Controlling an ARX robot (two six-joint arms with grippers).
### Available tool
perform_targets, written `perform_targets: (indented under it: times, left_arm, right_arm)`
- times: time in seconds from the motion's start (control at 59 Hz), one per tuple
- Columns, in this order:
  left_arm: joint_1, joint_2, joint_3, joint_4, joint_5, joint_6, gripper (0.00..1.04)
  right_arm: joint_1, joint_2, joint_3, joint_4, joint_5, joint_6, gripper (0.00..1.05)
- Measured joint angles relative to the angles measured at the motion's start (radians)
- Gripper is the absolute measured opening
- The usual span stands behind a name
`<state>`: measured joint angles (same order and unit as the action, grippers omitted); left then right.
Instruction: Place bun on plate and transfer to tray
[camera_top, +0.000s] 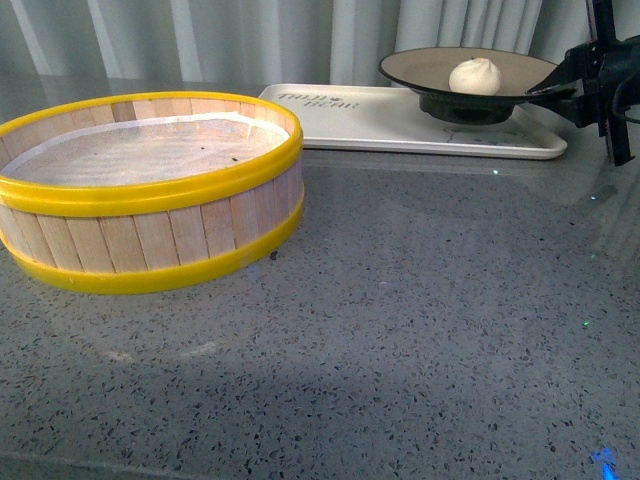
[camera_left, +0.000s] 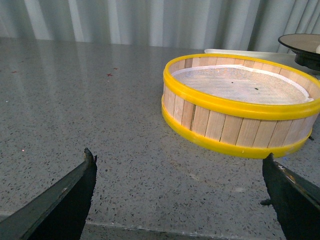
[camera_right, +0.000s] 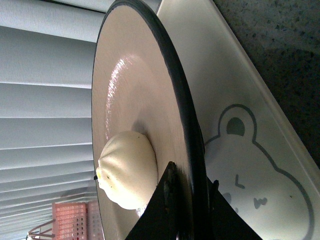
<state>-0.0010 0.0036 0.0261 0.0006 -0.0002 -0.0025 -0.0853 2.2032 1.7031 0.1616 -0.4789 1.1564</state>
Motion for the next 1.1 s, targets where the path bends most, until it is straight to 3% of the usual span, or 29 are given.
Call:
perform_targets:
  times: [0.881, 1.017, 1.102]
  left_arm:
    - [0.000, 0.000, 0.000, 0.000, 0.000, 0.000, 0.98]
    - [0.000, 0.000, 0.000, 0.000, 0.000, 0.000, 0.98]
    - [0.000, 0.000, 0.000, 0.000, 0.000, 0.000, 0.98]
  right_arm:
    - [-0.007, 0.064, 0.097, -0.088, 0.005, 0.030, 0.03]
    - [-0.014, 0.071, 0.126, -0.115, -0.003, 0.040, 0.14]
    - [-0.019, 0.078, 0.154, -0.139, -0.003, 0.040, 0.29]
